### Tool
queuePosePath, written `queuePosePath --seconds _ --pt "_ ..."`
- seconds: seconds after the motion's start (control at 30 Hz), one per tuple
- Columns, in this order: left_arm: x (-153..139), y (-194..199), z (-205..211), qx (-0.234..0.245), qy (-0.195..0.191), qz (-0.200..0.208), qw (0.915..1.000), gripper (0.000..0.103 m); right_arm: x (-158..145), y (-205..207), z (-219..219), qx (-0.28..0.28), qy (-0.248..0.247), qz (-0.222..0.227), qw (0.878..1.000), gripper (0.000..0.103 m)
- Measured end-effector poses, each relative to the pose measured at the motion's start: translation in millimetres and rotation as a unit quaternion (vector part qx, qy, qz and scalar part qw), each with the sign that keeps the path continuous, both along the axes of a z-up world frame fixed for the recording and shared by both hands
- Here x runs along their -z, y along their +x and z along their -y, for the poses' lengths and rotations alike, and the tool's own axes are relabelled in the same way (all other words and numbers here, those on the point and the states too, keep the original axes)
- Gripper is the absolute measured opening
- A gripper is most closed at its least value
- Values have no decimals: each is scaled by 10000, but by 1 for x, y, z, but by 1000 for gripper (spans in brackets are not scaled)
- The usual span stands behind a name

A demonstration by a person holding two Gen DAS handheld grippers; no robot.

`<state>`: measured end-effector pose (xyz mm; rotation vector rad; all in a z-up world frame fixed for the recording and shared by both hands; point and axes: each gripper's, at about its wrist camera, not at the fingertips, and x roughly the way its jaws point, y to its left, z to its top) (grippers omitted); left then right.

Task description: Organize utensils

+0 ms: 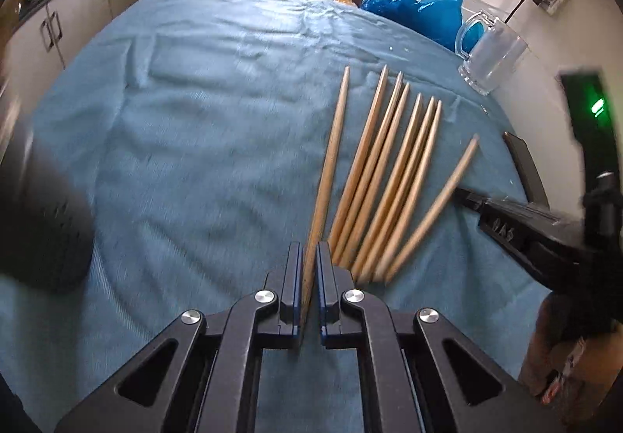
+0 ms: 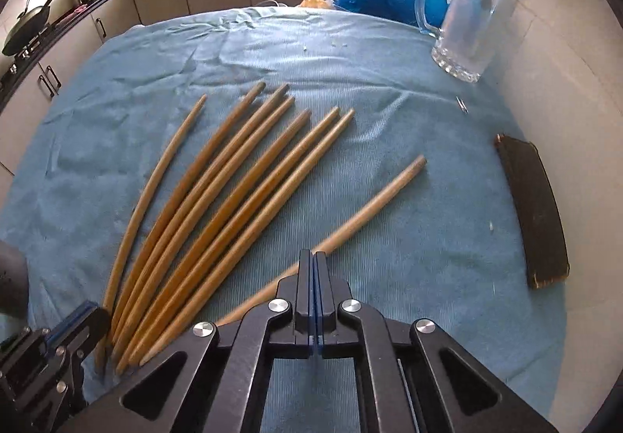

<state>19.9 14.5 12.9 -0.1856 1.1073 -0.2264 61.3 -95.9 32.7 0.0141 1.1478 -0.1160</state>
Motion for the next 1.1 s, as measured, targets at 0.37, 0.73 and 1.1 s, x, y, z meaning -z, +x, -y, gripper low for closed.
queuePosePath --seconds 0.37,0.73,1.1 --pt "-1 -82 -30 -50 -331 -56 9994 6 -4 -59 36 321 1579 459 9859 20" --pt "0 -89 -30 -48 -322 92 9994 6 4 -17 3 639 1051 159 9923 28" --pt "1 -102 -39 -4 -658 -331 9973 6 -4 -55 6 125 699 -304 9970 8"
